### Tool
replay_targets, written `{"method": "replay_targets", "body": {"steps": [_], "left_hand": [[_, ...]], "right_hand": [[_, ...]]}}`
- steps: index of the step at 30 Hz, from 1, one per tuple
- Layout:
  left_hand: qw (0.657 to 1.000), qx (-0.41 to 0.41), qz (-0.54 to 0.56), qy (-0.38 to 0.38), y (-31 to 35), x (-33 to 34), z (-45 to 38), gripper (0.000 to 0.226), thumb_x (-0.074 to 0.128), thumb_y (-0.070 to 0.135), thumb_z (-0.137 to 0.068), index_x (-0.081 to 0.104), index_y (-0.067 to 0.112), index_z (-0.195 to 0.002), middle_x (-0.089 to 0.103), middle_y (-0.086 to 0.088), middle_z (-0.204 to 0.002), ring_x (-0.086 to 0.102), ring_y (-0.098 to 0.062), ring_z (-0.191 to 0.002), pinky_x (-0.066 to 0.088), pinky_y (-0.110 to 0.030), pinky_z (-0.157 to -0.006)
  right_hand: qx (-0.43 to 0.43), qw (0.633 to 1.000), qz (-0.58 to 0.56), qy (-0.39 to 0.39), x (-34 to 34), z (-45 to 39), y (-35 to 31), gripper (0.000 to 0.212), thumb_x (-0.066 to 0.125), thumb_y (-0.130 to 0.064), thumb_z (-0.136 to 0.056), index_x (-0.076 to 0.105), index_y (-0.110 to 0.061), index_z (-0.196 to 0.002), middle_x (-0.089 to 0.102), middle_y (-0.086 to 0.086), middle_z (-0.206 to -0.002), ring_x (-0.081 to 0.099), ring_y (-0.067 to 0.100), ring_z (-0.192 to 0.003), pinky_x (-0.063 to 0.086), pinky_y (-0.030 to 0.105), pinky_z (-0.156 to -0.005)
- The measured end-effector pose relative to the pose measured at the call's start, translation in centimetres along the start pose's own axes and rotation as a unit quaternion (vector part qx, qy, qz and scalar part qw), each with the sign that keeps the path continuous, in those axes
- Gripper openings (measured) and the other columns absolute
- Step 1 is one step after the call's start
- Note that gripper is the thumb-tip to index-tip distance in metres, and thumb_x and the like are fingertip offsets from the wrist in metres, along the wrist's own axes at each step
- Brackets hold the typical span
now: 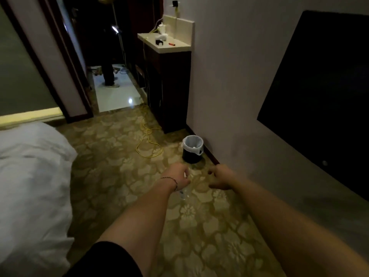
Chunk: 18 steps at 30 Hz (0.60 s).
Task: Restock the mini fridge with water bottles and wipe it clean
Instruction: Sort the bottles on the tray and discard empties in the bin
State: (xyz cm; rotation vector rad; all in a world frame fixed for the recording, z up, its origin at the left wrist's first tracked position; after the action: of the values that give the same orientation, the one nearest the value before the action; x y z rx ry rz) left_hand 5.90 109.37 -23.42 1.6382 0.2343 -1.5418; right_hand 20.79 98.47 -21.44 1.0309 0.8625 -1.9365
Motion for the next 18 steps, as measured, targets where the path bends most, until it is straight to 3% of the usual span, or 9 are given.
{"method": "replay_targets", "body": {"steps": [4,8,13,18], "left_hand": [[0.999,0.010,-0.012,-0.032,0.4,0.7,-13.2,0.014,0.067,0.031,-0.079,0.062,0.028,-0.092,0.056,0.000,-0.107,0.058,-0.022,-0.096,0.051,-0.034,-0.081],[0.999,-0.011,0.007,-0.039,0.6,1.7,-26.2,0.017,0.064,0.019,-0.085,0.067,0.015,-0.101,0.059,-0.004,-0.107,0.061,-0.024,-0.092,0.051,-0.032,-0.076],[1.000,-0.022,0.011,-0.014,-0.8,2.5,-42.5,0.020,0.061,0.021,-0.085,0.068,0.018,-0.103,0.063,-0.006,-0.109,0.062,-0.024,-0.087,0.049,-0.030,-0.073],[0.999,-0.046,0.024,-0.015,-3.6,5.2,-56.3,0.021,0.059,0.022,-0.088,0.067,0.014,-0.106,0.059,-0.010,-0.113,0.060,-0.029,-0.094,0.051,-0.037,-0.080]], "right_hand": [[0.004,1.000,-0.025,-0.001,-5.1,-11.4,3.8,0.054,0.072,-0.031,-0.083,0.054,-0.018,-0.132,0.055,0.008,-0.126,0.059,0.026,-0.107,0.053,0.037,-0.089],[-0.003,0.999,-0.042,-0.010,-10.0,-22.9,7.9,0.041,0.069,-0.023,-0.085,0.059,-0.015,-0.124,0.059,0.007,-0.115,0.060,0.023,-0.099,0.049,0.030,-0.077],[-0.008,0.999,-0.031,-0.018,-15.9,-37.0,12.6,0.047,0.067,-0.022,-0.091,0.054,-0.012,-0.135,0.058,0.013,-0.130,0.058,0.029,-0.114,0.048,0.033,-0.087],[-0.010,0.999,-0.038,-0.016,-18.0,-49.6,15.9,0.044,0.066,-0.025,-0.091,0.057,-0.009,-0.131,0.059,0.014,-0.129,0.059,0.030,-0.113,0.050,0.037,-0.091]]}}
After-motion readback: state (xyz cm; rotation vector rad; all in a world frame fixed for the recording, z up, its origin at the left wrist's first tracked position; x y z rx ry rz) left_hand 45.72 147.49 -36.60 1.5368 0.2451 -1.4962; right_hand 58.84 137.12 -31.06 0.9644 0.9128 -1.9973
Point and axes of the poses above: each hand's wrist, its own z-axis away from the middle knuckle, its own x-axis out of the palm, y = z × x, the point moved 3 cm from there along -z, towards the middle knuckle
